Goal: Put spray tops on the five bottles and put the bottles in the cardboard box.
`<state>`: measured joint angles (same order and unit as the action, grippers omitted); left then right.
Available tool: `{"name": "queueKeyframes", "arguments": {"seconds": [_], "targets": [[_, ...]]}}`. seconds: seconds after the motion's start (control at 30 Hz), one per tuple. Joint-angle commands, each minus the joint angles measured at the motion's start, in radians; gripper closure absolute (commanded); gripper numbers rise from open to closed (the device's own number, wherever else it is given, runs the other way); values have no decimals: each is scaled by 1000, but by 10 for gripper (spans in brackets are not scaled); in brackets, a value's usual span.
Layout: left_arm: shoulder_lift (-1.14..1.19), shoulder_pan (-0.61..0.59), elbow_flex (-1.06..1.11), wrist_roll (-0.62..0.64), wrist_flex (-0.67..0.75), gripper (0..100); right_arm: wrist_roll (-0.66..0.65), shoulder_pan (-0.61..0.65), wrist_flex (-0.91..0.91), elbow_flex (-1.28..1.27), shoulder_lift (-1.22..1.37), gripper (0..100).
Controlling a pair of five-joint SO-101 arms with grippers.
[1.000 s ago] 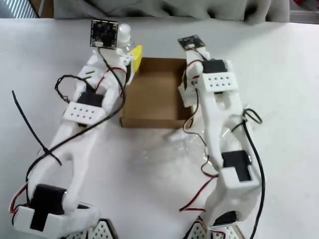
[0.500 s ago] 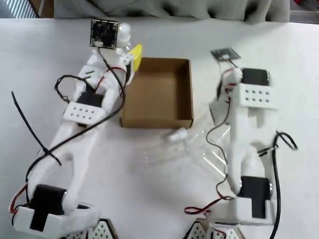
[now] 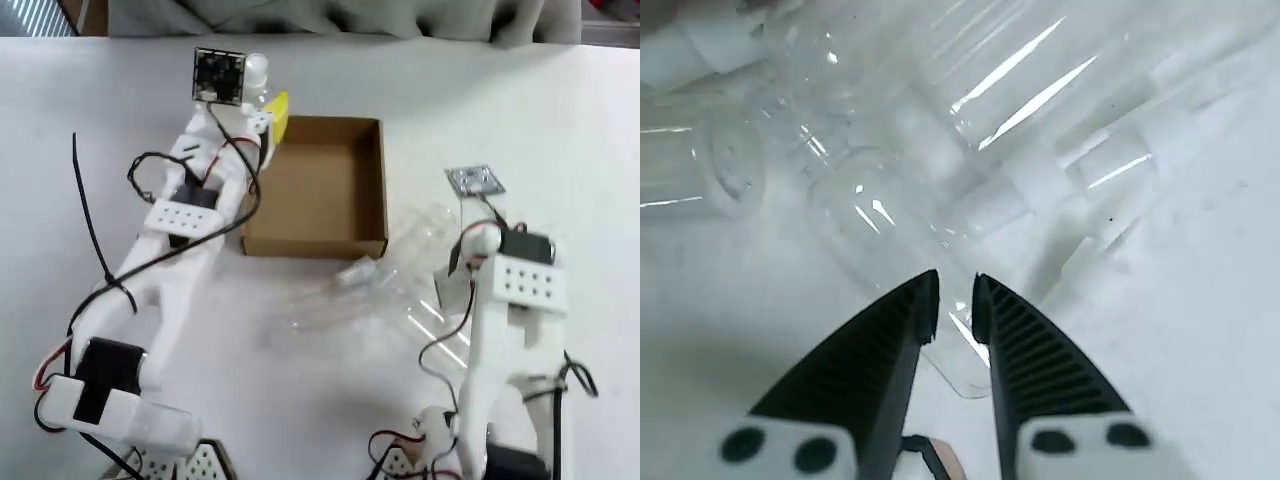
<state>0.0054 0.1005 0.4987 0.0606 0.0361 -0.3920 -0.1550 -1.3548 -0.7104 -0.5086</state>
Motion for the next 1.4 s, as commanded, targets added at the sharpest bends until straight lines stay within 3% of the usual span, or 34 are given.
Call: {"name": "queueKeyframes", "arguments": {"seconds": [0.0,0.27,0.47,0.93,1.37], "targets": [[-12,13,-43,0,46,976,-12,-10,65,-115,-127,951],[-12,30,-48,-2,58,976,-181,-119,134,-407,-421,953],[-2,41,-58,0,124,976,-195,-134,272,-629,-572,954],[282,36,-322,2,124,976,-203,-134,283,-690,-619,950],[305,51,-325,2,117,976,-204,-134,285,-694,-616,950]]}}
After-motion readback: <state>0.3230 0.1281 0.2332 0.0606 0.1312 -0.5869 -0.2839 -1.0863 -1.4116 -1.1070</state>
